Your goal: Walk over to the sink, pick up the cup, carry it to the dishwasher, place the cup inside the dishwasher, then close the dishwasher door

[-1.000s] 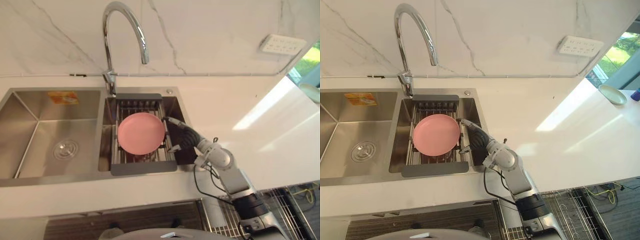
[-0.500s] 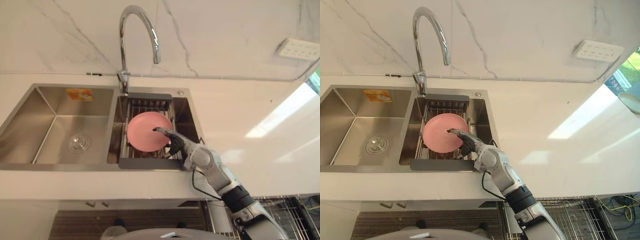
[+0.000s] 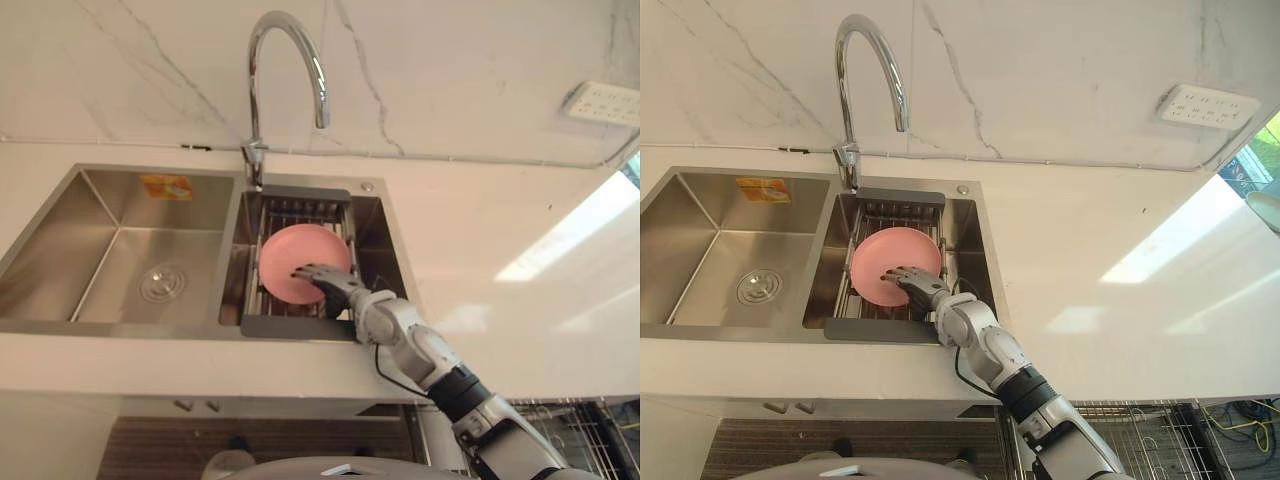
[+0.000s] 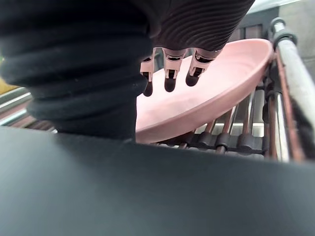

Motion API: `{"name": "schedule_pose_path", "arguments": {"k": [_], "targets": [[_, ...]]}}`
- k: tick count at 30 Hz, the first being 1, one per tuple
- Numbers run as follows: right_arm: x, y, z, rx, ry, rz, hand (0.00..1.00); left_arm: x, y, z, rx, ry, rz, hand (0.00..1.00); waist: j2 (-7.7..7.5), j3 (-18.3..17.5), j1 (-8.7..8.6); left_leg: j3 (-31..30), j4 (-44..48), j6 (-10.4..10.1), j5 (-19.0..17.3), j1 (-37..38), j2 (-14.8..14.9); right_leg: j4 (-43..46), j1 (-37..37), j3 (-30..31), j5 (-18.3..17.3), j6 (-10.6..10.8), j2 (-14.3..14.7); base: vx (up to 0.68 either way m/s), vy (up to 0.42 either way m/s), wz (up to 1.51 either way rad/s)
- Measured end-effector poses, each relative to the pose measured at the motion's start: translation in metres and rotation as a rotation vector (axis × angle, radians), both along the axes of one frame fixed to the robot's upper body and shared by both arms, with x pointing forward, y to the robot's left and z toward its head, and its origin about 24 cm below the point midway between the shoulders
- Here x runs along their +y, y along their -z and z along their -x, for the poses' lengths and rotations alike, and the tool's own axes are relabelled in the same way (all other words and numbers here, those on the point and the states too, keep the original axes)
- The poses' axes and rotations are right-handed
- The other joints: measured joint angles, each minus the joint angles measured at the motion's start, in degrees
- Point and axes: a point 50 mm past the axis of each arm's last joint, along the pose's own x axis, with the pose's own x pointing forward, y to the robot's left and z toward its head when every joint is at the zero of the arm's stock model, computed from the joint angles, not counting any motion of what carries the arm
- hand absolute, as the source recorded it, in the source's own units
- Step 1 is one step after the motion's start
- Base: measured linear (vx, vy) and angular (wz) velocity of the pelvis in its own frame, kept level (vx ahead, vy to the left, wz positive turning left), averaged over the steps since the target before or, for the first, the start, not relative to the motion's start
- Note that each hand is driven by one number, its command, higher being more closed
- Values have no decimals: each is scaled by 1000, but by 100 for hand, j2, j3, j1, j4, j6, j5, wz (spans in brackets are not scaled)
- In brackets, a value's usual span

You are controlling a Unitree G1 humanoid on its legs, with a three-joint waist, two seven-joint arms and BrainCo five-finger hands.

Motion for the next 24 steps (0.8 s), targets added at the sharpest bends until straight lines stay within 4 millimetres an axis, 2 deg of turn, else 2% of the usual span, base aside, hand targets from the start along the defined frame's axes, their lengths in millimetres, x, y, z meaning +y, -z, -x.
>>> {"name": "schedule_pose_path", "arguments": {"k": [5,10,13,19,24], "targets": [[1,2,-5,7,-4,32,0,0,0,-1,3,1,3,0,-2,-1,34,-55,0,3,4,-2,-6,0,16,-20,-2,1,0,4,-3,2],[-11,11,-29,43,61,113,0,2,-1,-5,2,14,3,0,-26,23,145,-145,-4,-34,-12,2,-5,0,163,-168,-61,1,-2,-7,-5,12],[-11,13,-36,30,72,137,0,3,-1,-10,-8,28,10,0,-46,46,237,-149,-4,-36,-12,2,-1,0,178,-188,-87,-30,-1,1,2,6],[-7,13,-42,14,95,122,0,4,-2,-12,-1,42,19,0,-59,79,256,-197,-4,-18,0,12,-14,0,190,-199,-88,-32,-2,4,-1,1],[-12,17,-45,3,123,155,0,5,-3,-16,1,84,14,0,-65,132,287,-307,-6,-29,-11,102,-33,0,379,-343,-142,-11,-14,13,2,14]]}}
